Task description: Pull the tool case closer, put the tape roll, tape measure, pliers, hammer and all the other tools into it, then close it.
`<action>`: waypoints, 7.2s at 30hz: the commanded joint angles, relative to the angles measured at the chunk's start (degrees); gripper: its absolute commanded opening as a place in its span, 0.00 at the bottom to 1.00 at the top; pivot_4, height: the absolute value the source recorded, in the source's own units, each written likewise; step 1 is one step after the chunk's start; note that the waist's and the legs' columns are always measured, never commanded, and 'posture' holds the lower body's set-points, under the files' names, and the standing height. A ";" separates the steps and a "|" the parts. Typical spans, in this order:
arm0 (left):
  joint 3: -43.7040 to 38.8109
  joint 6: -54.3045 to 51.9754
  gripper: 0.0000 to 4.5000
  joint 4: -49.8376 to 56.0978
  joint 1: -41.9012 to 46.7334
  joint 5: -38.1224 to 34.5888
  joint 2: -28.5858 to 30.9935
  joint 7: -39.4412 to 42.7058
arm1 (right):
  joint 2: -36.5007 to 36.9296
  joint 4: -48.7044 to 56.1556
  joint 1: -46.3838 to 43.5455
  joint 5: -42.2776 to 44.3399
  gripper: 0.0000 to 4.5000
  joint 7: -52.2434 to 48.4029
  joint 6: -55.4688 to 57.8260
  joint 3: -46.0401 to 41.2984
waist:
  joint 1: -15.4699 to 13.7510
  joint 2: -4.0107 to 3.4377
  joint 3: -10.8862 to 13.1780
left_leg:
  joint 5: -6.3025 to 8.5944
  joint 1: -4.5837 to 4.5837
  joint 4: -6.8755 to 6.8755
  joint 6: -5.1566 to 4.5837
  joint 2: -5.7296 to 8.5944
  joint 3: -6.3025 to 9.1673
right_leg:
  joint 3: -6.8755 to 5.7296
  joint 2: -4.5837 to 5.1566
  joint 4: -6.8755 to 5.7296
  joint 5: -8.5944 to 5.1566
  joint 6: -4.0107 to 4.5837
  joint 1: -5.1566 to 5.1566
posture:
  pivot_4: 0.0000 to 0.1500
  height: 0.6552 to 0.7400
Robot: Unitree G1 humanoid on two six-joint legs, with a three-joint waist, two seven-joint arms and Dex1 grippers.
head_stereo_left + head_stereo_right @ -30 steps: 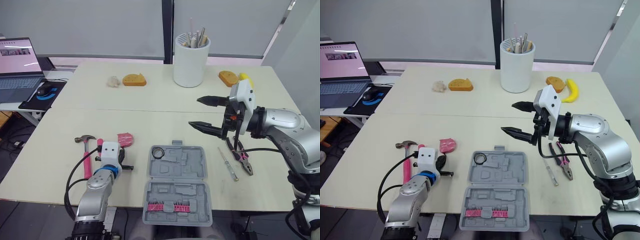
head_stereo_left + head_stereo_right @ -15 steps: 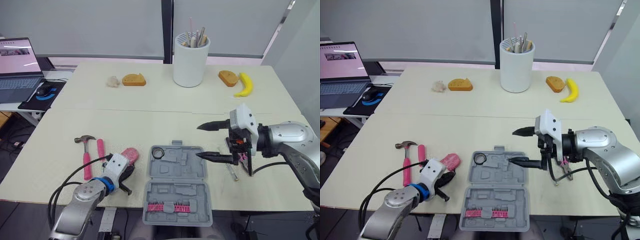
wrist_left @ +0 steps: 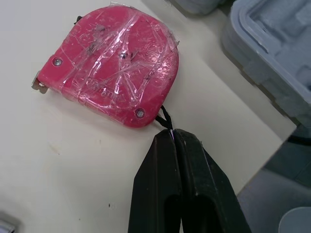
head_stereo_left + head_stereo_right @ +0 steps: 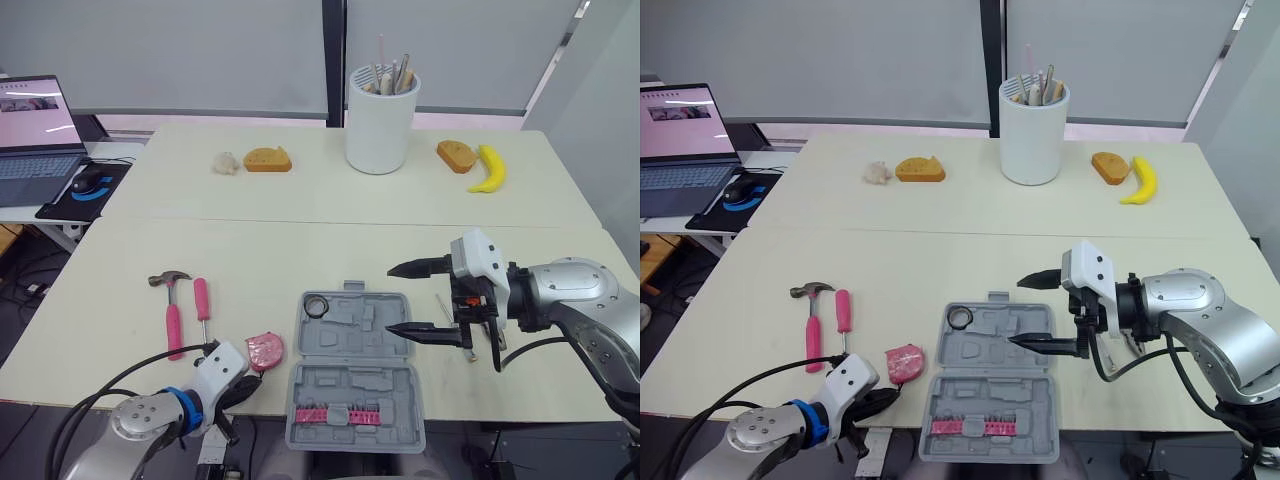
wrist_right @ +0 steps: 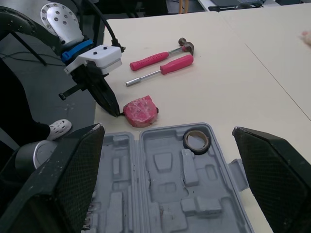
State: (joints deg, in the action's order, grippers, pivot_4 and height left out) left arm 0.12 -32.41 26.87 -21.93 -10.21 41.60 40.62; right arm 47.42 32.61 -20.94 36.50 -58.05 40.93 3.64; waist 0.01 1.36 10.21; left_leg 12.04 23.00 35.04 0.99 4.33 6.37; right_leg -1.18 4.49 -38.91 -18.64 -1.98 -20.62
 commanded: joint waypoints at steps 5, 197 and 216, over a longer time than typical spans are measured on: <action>-2.45 -2.01 0.00 5.51 -3.32 -1.04 1.28 -0.12 | 0.44 2.31 0.67 -0.12 1.00 0.27 -0.90 -0.15 | -0.01 0.02 0.02 | 0.01 0.00 0.00 -0.01 0.00 -0.03 | 0.03 0.00 0.01 0.00 0.00 -0.01 | 1.00 1.00; 7.80 36.91 1.00 -1.39 20.68 -15.24 -1.42 25.61 | -0.71 -28.41 13.28 42.94 0.17 47.10 37.15 -6.28 | 1.45 0.05 -0.03 | 0.09 0.76 0.99 -0.18 -0.22 -0.25 | 0.40 -0.50 -0.50 0.27 -0.06 -0.61 | 1.00 1.00; 9.55 41.50 1.00 -3.70 20.94 -11.81 -3.46 26.38 | 16.52 -14.27 17.08 28.09 0.99 17.20 32.55 -8.08 | 1.36 -0.17 -0.09 | 0.11 0.76 1.01 -0.20 -0.23 -0.25 | 0.35 -0.52 -0.45 0.27 -0.07 -0.59 | 1.00 1.00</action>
State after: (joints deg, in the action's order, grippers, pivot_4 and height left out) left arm 9.34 7.52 22.53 -0.94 -22.32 38.48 66.91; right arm 61.67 13.87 -5.64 67.42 -33.05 78.53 -3.97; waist 1.37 1.19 10.12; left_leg 12.14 23.76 36.04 0.79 4.07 6.13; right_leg -0.84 3.96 -39.33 -18.37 -2.06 -21.20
